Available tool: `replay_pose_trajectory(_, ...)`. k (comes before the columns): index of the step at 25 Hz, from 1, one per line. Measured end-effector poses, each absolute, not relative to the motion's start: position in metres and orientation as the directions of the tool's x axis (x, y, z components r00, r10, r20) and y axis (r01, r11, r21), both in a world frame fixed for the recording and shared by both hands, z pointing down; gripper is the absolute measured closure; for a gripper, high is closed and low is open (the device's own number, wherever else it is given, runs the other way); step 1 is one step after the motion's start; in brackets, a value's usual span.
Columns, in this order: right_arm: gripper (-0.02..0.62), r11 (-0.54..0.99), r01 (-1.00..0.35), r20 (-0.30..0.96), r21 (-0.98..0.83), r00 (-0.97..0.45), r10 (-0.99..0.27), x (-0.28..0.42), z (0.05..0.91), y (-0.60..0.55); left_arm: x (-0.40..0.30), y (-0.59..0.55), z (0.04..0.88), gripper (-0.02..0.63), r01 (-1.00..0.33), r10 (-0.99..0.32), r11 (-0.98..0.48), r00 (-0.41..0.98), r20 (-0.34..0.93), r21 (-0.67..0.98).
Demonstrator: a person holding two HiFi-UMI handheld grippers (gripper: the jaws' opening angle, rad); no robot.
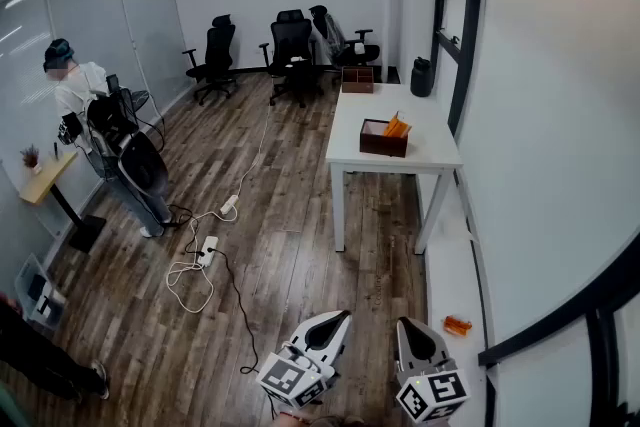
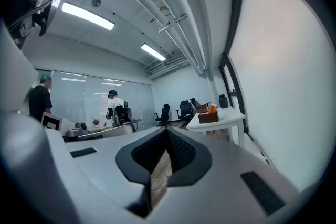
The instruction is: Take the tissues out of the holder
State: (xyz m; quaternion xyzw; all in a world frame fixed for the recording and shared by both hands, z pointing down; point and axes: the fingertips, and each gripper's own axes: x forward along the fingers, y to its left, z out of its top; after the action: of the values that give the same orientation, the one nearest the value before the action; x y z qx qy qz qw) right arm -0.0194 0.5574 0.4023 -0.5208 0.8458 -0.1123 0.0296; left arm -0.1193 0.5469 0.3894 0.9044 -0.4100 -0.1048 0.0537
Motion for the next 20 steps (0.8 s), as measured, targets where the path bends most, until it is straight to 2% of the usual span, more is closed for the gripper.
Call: replay_pose_trajectory(20, 0.589, 0.451, -0.843, 0.052, -0.292, -0.484, -0.873, 0.014, 0.42, 0.514, -0.086, 0.497, 0.393, 0.604, -0.735, -0.754, -0.657, 0.633, -0.176, 0.168)
